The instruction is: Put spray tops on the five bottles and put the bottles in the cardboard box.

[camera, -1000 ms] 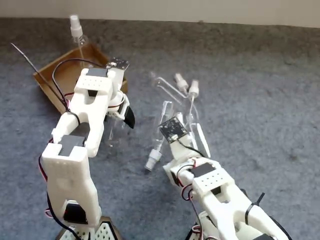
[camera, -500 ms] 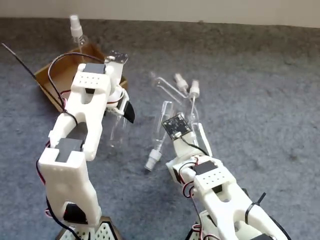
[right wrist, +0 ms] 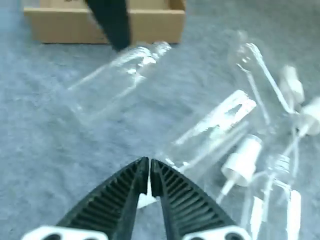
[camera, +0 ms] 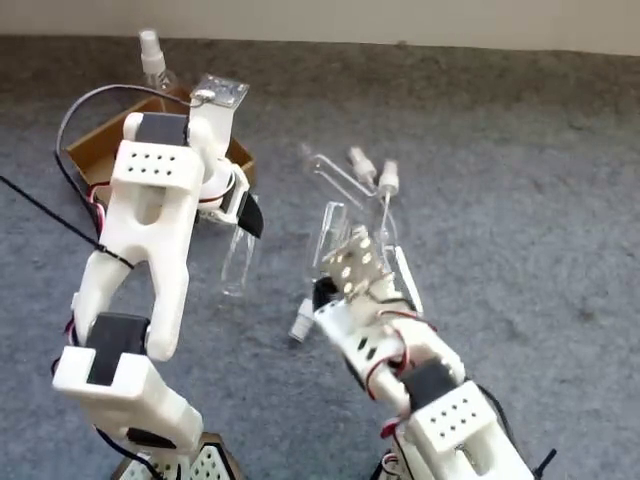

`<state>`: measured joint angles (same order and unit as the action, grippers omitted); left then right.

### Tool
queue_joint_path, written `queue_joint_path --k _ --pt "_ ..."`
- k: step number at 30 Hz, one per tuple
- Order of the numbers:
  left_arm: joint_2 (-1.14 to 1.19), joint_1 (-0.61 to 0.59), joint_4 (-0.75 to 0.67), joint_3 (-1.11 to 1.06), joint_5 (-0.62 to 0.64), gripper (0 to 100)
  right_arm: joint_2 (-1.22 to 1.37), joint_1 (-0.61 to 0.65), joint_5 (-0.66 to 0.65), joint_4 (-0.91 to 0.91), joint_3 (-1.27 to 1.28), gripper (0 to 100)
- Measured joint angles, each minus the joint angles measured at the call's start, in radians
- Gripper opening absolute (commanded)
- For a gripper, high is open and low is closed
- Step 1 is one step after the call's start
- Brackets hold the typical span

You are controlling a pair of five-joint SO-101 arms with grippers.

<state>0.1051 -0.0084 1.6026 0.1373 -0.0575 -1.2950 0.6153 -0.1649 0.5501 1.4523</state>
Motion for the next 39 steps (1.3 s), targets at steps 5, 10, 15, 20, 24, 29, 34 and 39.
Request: queue_joint_path --k 5,10,15,20,24,29,34,39 --pt "-0.054 0.000 0.005 -0.034 0.000 28 -0.158 0.129 0.000 -0.014 0.120 1.2" --pt "-0.132 0.000 0.005 -0.112 0.000 28 -0.178 0.133 0.000 -0.060 0.169 1.2" --pt "-0.256 0.000 0.003 -0.198 0.000 28 -0.180 0.138 0.000 -0.080 0.170 1.2" --pt "-0.376 0.002 -0.100 -0.344 0.000 28 -0.109 0.138 0.034 -0.106 0.170 1.2" --pt "-0.439 0.002 -0.190 -0.465 0.000 28 0.064 0.143 0.046 -0.175 0.126 1.2" --pt "-0.465 0.002 -0.216 -0.497 0.000 28 0.311 0.181 0.048 -0.229 0.008 1.2" --pt "-0.465 0.002 -0.222 -0.505 0.000 28 0.520 0.232 0.048 -0.316 -0.043 1.2" --pt "-0.465 0.002 -0.222 -0.505 0.000 28 0.710 0.233 0.049 -0.381 -0.052 1.2"
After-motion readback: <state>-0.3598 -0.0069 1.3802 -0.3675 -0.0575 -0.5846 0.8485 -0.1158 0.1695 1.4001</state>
